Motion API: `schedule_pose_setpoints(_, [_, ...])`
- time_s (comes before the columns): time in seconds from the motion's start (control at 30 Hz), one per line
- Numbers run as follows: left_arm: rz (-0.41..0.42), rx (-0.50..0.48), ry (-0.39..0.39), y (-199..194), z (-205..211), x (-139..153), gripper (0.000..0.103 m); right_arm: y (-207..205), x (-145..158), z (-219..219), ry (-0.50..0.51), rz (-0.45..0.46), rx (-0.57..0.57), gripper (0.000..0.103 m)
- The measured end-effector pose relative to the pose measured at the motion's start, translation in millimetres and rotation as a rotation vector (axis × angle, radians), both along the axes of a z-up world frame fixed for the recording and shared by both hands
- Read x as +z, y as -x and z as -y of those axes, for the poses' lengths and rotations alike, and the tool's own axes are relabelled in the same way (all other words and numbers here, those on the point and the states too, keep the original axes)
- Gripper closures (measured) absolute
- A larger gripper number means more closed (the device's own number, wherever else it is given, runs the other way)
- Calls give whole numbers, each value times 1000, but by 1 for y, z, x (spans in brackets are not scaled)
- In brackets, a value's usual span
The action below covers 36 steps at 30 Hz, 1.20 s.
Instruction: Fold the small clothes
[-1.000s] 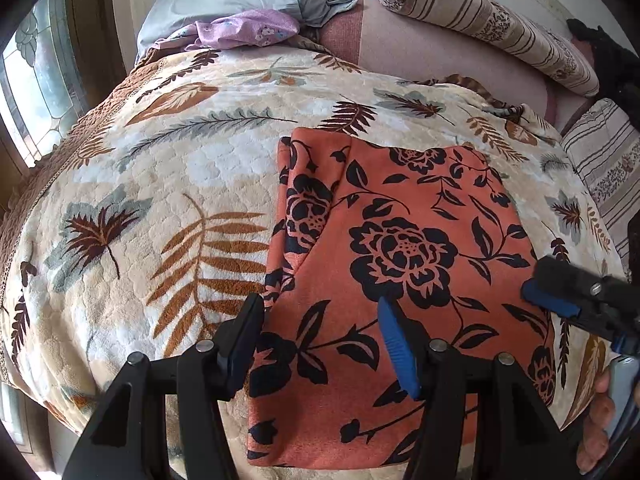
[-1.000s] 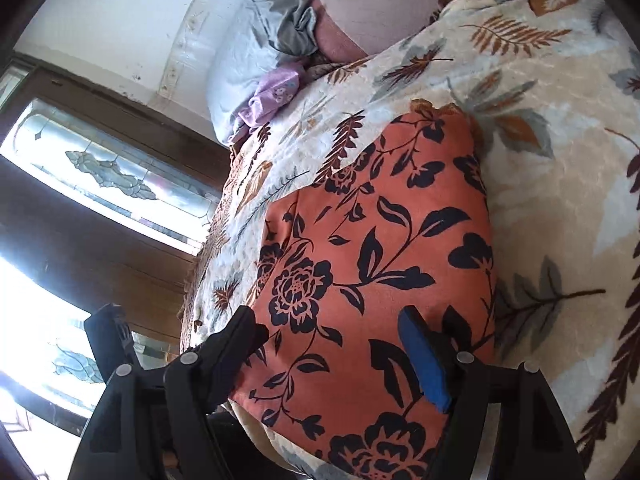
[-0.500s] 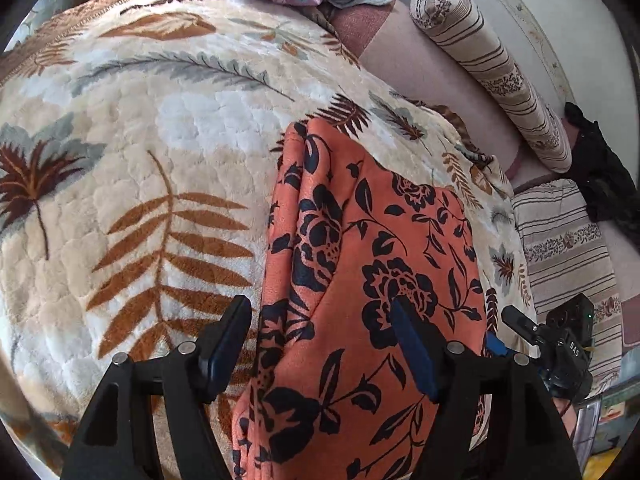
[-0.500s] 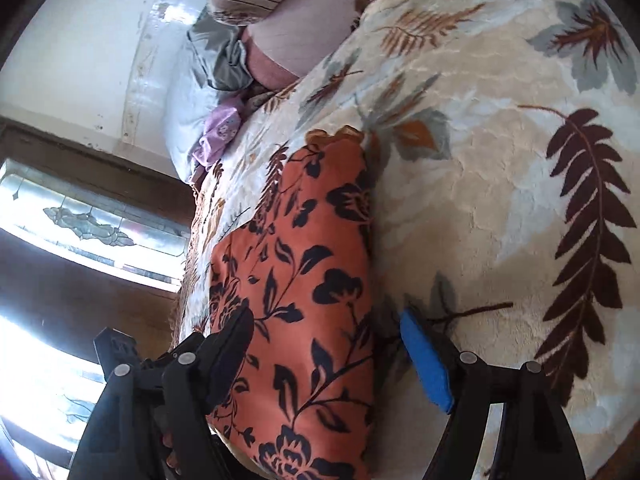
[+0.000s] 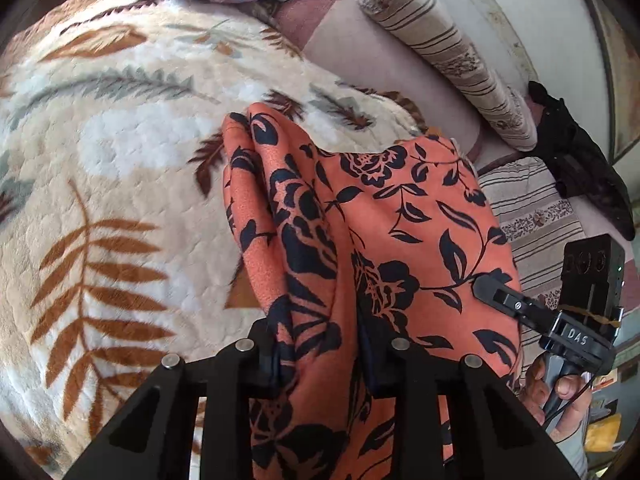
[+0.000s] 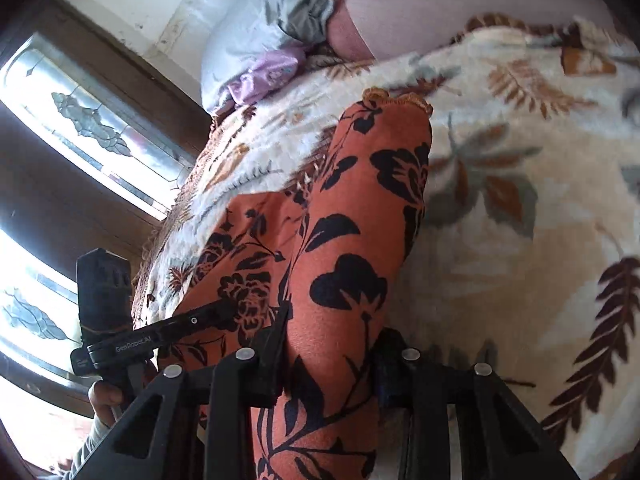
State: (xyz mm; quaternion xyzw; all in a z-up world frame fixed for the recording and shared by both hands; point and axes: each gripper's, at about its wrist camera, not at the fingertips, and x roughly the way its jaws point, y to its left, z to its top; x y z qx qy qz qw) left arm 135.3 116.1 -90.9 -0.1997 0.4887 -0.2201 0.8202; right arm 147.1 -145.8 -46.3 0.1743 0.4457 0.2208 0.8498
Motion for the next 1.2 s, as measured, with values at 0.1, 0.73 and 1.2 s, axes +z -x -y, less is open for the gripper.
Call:
schedule_pose_setpoints(0.1, [101,-17,27,-12,31,34,72,2,44,24,16,105,-18,68])
schedule_pose_setpoints(0.73, [62,-22,-244,-21,92,1,34,26,6,167,-173,88,-314,25])
schedule_pose_setpoints(1.2, [241,28,-481,57,114,33,20,71,10,114,-21,94,-323,16])
